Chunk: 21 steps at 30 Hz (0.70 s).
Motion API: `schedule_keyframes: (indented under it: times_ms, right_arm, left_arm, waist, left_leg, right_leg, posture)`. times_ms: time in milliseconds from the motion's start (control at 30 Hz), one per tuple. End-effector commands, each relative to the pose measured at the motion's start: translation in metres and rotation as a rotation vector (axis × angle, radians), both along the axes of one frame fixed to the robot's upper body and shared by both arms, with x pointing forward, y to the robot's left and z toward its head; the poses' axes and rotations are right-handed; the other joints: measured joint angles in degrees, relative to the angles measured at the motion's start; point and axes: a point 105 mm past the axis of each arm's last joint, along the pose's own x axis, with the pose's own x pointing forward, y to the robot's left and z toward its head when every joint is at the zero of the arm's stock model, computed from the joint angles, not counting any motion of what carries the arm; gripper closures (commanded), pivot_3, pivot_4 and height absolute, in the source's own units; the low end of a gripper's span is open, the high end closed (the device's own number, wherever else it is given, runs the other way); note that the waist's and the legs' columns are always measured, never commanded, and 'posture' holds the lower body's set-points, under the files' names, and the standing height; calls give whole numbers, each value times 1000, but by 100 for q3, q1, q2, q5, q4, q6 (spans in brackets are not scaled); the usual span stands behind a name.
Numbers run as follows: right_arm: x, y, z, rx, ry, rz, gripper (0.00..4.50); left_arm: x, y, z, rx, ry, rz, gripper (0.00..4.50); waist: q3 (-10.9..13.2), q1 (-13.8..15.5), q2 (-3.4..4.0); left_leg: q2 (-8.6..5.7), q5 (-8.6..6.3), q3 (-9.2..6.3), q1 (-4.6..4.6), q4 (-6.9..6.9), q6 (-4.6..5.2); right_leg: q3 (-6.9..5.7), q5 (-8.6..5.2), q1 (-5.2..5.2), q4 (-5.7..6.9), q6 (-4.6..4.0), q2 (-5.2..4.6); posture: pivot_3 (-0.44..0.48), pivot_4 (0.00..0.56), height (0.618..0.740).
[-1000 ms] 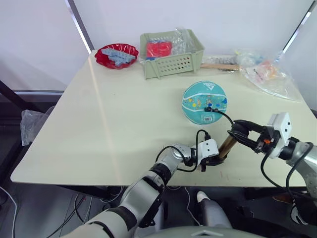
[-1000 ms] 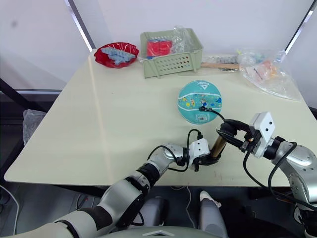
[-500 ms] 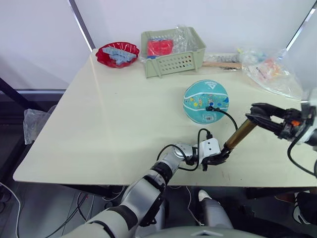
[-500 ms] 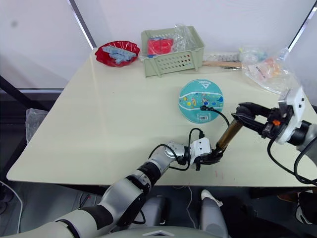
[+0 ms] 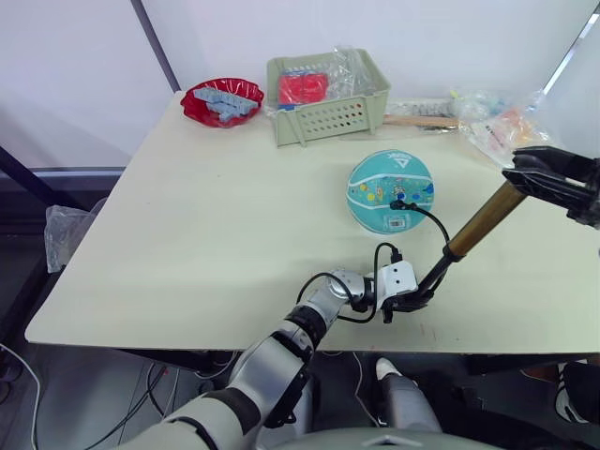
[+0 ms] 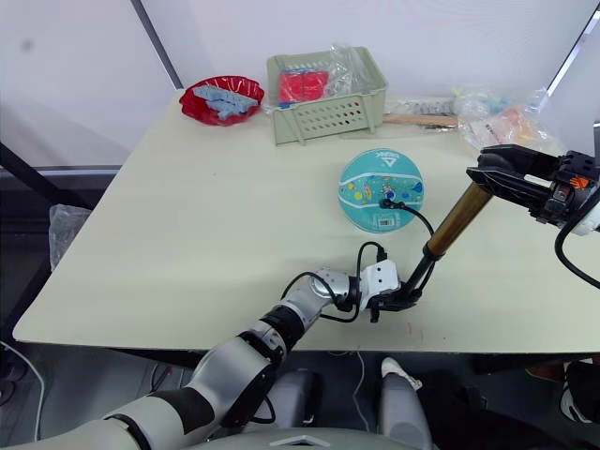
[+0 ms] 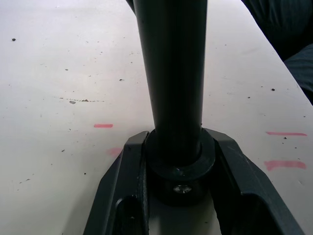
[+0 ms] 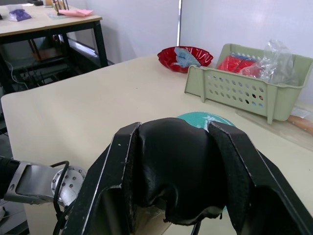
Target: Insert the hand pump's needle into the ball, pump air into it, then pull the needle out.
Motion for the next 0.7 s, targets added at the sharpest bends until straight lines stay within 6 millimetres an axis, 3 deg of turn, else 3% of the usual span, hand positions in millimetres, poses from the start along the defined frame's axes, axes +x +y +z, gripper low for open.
schedule_keyframes:
  times_ms: [33, 233, 400, 533, 700]
  right_arm:
    - [-5, -3, 15, -39, -91, -29, 2821]
    - [1, 4, -32, -110, 7, -24, 2821]
    - [3, 8, -60, -125, 58, -13, 2821]
    - [4, 14, -99, -143, 109, -16, 2821]
    - [2, 15, -126, -156, 122, -45, 2821]
  left_arm:
    - [-19, 40, -57, 217, 144, 38, 3312]
    - [-19, 40, -57, 217, 143, 41, 3312]
    - [-18, 41, -57, 218, 141, 45, 3312]
    - [-19, 41, -58, 218, 141, 44, 3312]
    - [-18, 41, -58, 214, 145, 52, 3312]
  waist:
    - [0, 0, 0]
    - [-15, -6, -23]
    - [-31, -9, -42]
    - [-48, -8, -62]
    - [-58, -9, -70]
  left_leg:
    - [0, 0, 0, 0, 0, 0]
    - [3, 0, -3, 4, 0, 0]
    - [6, 0, -3, 12, 0, -1]
    - [10, -1, -7, 15, -1, -1]
    - [8, -1, -7, 16, -2, -2]
  right_leg:
    - [0, 0, 0, 0, 0, 0]
    - [-2, 0, 4, 0, 1, 4]
    - [-2, -1, 9, 1, 0, 5]
    - [-4, -1, 11, 1, 0, 7]
    - [-4, -1, 11, 0, 1, 7]
  posture:
    - [0, 150, 737]
    - [0, 150, 737]
    - [0, 150, 737]
    - [0, 150, 737]
    - [0, 150, 737]
